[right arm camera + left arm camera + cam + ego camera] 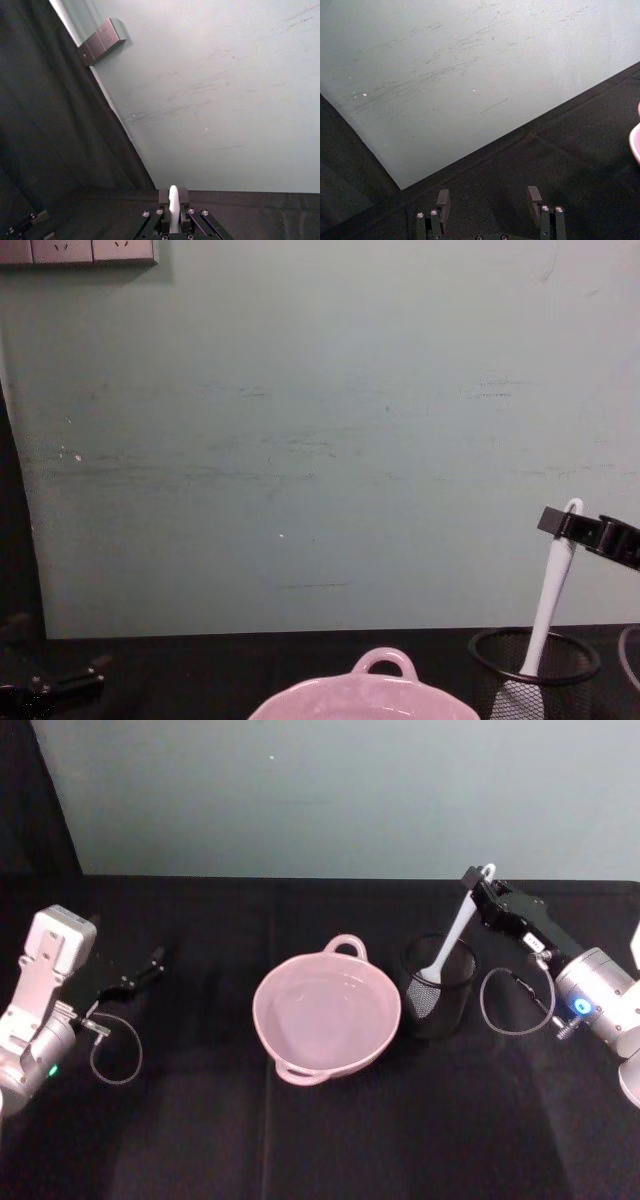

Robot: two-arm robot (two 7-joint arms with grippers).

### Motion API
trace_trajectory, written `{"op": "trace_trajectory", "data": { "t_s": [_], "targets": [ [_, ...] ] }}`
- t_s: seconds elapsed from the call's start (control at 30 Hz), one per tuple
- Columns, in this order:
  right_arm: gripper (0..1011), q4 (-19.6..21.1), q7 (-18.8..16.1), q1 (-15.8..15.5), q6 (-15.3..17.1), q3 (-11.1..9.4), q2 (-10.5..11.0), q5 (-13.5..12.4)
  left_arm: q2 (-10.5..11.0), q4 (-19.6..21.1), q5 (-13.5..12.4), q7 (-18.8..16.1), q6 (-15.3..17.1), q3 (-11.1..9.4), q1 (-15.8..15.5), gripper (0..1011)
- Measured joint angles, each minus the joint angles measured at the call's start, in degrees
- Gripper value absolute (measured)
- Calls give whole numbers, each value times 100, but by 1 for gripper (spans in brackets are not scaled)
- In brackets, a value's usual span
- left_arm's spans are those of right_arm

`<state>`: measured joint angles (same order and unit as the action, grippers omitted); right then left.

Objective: Use the one hand to pick up the spoon and stir the clear water in the bowl.

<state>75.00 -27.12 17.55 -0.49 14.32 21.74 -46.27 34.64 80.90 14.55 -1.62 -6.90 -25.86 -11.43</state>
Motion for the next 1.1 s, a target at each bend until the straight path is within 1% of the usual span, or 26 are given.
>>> {"op": "trace_trajectory", "data": {
  "t_s": [0.23,0.3,0.33,0.37,0.47,0.5,0.57,0.6,0.7,0.73,0.87,1.0,1.03,1.1],
  "targets": [
    [113,-45,74,-6,118,-2,33,-111,0,0,0,0,0,0,0,1011],
    [142,-67,100,0,137,-2,39,-134,0,0,0,0,0,0,0,1011],
    [168,-80,107,3,145,-3,41,-146,0,0,0,0,0,0,0,1011],
    [223,-103,135,8,160,-7,43,-167,0,0,0,0,0,0,0,1011],
    [277,-124,159,14,175,-9,48,-194,0,0,0,0,0,0,0,1011],
    [334,-126,181,13,180,-9,53,-200,0,0,0,0,0,0,0,1011],
    [384,-126,195,7,184,-8,64,-202,0,0,0,0,0,0,0,1011],
    [446,-131,214,-3,184,-6,71,-209,0,0,0,0,0,0,0,1011],
    [508,-151,222,-23,188,-3,77,-231,0,0,0,0,0,0,0,1011],
    [565,-170,223,-38,189,0,79,-244,0,0,0,0,0,0,0,1011],
    [682,-228,222,-75,182,-1,71,-292,0,0,0,0,0,0,0,1011],
    [817,-224,220,-164,156,-23,63,-361,0,0,0,0,0,0,0,1011],
    [817,-224,220,-164,156,-23,63,-361,0,0,0,0,0,0,0,1011],
    [911,-112,234,-273,151,-41,91,-389,0,0,0,0,0,0,0,1011]
  ]
}}
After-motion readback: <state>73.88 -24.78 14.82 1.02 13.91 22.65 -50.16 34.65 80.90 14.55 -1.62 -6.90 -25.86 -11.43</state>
